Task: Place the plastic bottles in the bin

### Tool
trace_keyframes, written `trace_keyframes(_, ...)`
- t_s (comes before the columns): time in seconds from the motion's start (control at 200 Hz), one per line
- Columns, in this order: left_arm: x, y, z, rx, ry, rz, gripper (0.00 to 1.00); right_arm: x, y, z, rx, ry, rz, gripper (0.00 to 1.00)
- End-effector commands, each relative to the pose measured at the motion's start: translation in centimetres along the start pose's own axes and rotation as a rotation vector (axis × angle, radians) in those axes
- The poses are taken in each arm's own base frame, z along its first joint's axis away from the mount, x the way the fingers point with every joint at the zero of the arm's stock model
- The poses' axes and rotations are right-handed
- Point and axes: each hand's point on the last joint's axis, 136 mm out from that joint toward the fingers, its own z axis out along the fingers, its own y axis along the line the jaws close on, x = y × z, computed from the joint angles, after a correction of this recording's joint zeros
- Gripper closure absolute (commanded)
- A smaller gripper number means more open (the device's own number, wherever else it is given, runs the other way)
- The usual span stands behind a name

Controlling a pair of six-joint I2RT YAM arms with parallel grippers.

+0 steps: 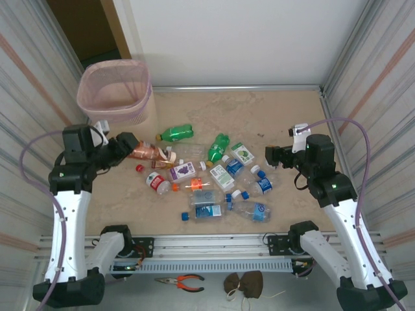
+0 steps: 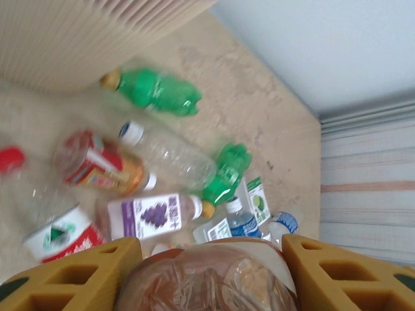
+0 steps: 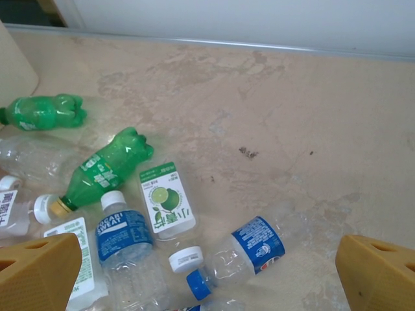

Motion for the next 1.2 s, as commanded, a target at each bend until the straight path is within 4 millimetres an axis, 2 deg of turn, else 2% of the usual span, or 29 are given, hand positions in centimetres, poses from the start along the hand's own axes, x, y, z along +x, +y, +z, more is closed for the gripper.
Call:
trace_keyframes(0.0,-3.4,-2.6,-1.5,0.019,-0.091,0.224,0.48,-0.4,-0.1,-0.3,0.014,-0.009,-0.024,0.01)
trace_keyframes(0.351,-12.8,-7.7,-4.3,-0.054,-0.306,0.446,0.47,-0.3,-0.2,-0.3,0.018,-0.006,-0.028,0.01)
trace_keyframes(0.541,-17.8,-9.5,-3.7,-0.077,-0.399,0.490,0.47,-0.3,-0.3,-0.3,0.025,-0.006,-0.030,0.01)
trace_keyframes(0.706,-21.5,-9.2,-1.8,-0.139,-0.447,0.510,0.46,-0.2,-0.3,-0.2,0.026,-0.004,-0.029,0.01)
trace_keyframes(0.867,-23.9,-8.7,0.7,-0.172,-0.452,0.517,0.44,0.0,-0.3,-0.1,0.025,0.004,-0.027,0.01)
trace_keyframes(1.037,-25.7,-6.3,4.6,-0.177,-0.409,0.467,0.43,0.1,-0.3,0.2,0.026,0.013,-0.030,0.01)
trace_keyframes(1.192,-26.4,-3.0,8.6,-0.203,-0.339,0.398,0.43,0.2,-0.4,0.3,0.027,0.021,-0.032,0.01)
